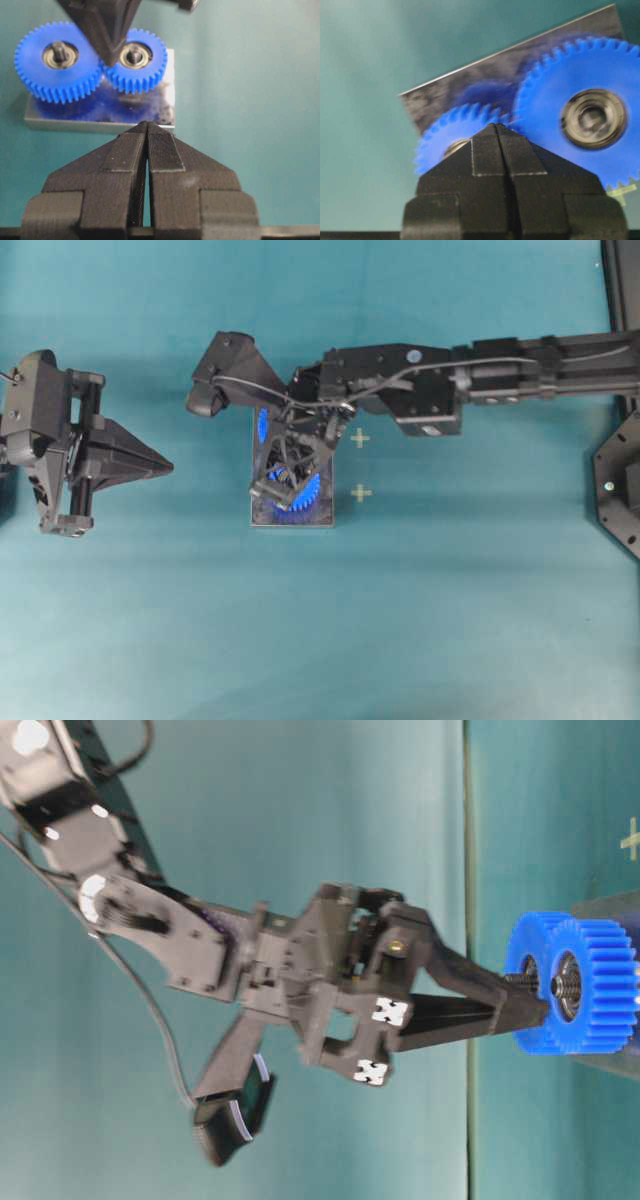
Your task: Fit the small gear onto the shaft.
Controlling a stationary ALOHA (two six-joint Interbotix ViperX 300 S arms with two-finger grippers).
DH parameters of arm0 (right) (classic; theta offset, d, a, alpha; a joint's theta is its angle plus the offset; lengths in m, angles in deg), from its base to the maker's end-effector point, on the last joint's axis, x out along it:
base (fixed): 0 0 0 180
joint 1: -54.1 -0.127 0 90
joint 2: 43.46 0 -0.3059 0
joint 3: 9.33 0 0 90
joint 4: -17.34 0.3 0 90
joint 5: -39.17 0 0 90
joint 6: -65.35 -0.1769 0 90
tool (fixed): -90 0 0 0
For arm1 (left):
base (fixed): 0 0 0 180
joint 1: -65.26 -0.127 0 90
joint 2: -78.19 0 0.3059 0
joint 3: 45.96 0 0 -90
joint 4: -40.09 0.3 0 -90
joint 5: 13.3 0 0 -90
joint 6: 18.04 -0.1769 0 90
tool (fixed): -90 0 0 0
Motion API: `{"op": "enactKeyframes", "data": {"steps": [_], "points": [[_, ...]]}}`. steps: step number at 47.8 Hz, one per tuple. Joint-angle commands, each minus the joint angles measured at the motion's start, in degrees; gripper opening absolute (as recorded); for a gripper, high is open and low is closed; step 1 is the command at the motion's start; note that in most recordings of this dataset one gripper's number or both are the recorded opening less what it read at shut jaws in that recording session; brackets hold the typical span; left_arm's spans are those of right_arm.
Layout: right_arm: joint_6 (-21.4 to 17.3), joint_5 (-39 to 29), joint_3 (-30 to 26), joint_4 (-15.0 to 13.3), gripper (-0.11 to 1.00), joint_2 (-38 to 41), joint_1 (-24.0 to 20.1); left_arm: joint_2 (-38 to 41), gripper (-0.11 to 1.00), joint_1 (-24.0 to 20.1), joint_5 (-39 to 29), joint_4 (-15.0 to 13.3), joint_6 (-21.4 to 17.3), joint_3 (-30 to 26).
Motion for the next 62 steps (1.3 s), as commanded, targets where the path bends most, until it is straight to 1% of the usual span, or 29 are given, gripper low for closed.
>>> {"op": "enactKeyframes", "data": {"steps": [1,5,13,17,23,29,32,39,44,49,55,62], "points": [[0.6,-0.8,0.0,-0.2,-0.02,-1.3,0.3,-0.2,0.0,0.1,0.5,0.1,0.1,-1.1],[0.5,-2.1,2.4,-0.2,-0.02,-2.0,0.2,-0.2,0.0,0.1,0.5,0.1,0.1,-1.1],[-0.4,-2.4,7.5,0.5,-0.02,-5.1,-0.7,-0.2,0.0,0.1,0.5,0.0,0.1,-1.0],[-1.6,-2.3,9.5,1.2,-0.02,-6.9,-2.0,-0.1,0.0,0.0,0.5,0.0,0.1,-1.0],[-3.5,-2.6,12.9,1.2,-0.02,-9.1,-4.9,-0.1,0.0,-0.1,0.5,0.1,0.1,-0.8],[-4.5,-1.7,15.2,1.0,-0.02,-11.7,-5.9,-0.1,0.0,-0.1,0.5,0.1,0.1,-0.8],[-4.6,-0.1,15.7,0.2,-0.02,-13.3,-5.7,-0.1,0.0,-0.1,0.9,0.1,0.1,-0.8],[-4.8,6.0,16.8,-1.8,-0.02,-16.8,-4.9,-0.1,0.0,-0.1,3.4,0.1,-0.1,-0.6],[-4.2,8.7,17.9,-2.4,-0.02,-18.5,-4.5,-0.1,0.0,-0.1,3.5,0.1,-0.2,-0.6],[-4.0,10.7,19.9,-3.6,-0.02,-19.9,-4.4,-0.1,0.0,0.1,3.8,0.1,-0.2,-0.7],[-4.0,13.0,22.1,-4.0,-0.02,-21.4,-4.4,-0.1,0.0,0.1,4.2,0.1,-0.4,-1.1],[-4.0,18.6,25.1,-4.0,-0.02,-24.0,-4.7,0.2,0.0,0.1,6.2,0.1,-0.3,-1.1]]}}
